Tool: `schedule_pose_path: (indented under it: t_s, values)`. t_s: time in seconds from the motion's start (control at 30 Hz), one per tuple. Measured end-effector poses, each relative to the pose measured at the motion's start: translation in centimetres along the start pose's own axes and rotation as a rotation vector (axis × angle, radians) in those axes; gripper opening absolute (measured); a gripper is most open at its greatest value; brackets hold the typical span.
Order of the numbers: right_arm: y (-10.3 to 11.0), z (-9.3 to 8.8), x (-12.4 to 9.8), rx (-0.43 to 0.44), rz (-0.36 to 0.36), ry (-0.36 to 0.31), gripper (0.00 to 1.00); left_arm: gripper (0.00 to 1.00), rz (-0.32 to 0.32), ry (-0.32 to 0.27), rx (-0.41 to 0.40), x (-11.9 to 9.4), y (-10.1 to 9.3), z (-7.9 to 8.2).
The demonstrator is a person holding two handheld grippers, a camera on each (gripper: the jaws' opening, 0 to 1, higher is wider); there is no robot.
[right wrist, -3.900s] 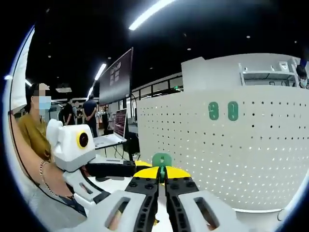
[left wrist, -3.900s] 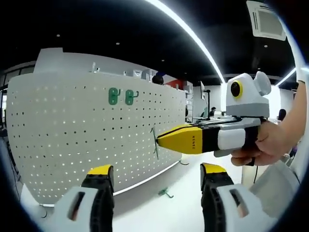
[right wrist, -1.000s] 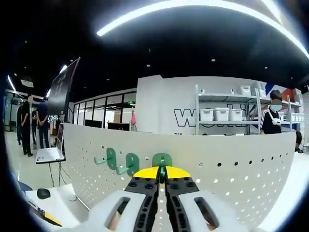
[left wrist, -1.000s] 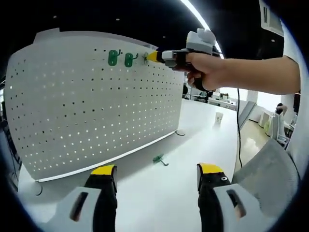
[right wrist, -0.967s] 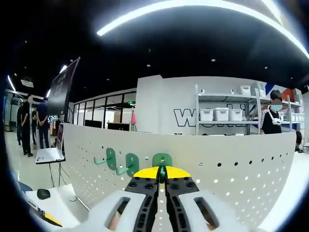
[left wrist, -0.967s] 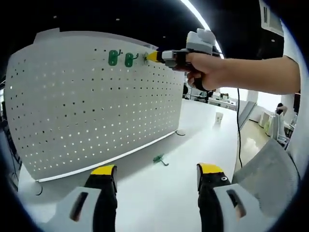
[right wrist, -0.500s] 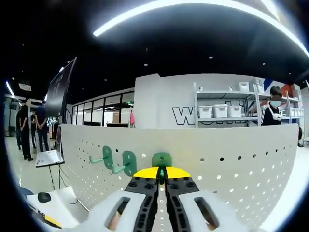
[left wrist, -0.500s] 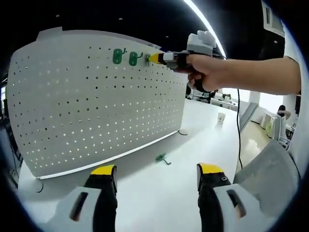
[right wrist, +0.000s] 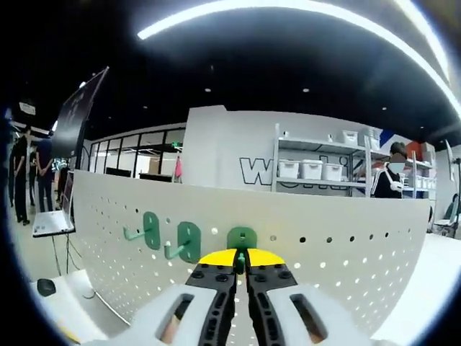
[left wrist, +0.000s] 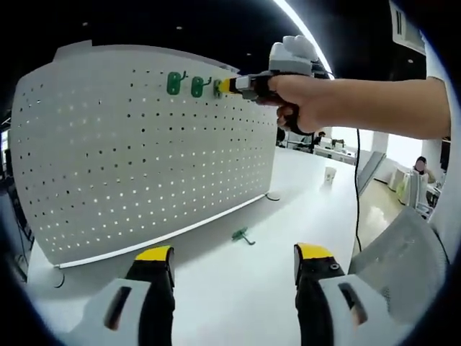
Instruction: Insert the hook assembly into the mounting plate slot until the hook locks in place.
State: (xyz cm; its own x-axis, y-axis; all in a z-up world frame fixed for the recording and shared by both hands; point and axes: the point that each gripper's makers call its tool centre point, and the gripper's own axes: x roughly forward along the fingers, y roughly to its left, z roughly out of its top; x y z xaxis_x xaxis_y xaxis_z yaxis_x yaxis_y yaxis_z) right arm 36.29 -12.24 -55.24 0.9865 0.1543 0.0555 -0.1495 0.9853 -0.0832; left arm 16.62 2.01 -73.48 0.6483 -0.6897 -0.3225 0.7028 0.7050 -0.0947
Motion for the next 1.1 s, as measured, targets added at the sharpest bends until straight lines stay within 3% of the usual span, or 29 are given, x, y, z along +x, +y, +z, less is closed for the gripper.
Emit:
schedule_pose_path:
  t_s: [0.03,0.1,0.57,0.63,0.77,0.93,1.1]
  values:
    - [0.2,-0.2,0.0,0.049,0.001,0.004,0.03,0.69,0.0,-0.001,0.001,0.0,0.0,0.0]
    - [0.1,-0.3,0.0,0.002,-0.015,0.003,0.04,0.69,-0.003,-0.002,-0.002,0.0,-0.1,0.0]
    - [0.2,-0.5,-0.1,0.038,0.008,0.027,0.04,0.68,0.001,-0.016,-0.007,-0.3,0.0,0.2]
    - [0.3,-0.5,-0.1,0.111,0.021,0.03,0.04,0.68,0.0,-0.013,-0.007,-0.4,-0.1,0.2]
    - [-0.1,0.1,-0.3,0.091,0.031,0.012,0.05,0.68,-0.003,-0.015,-0.003,-0.5,-0.3,0.4]
    - [0.0,0.2,-0.5,0.142,0.078,0.001,0.15,0.67,-0.006,-0.014,-0.003,-0.4,-0.5,0.4]
    - [1.1,-0.3,-1.0,0.109,0.132,0.008,0.28,0.67,-0.012,-0.019,0.005,-0.3,-0.6,0.7]
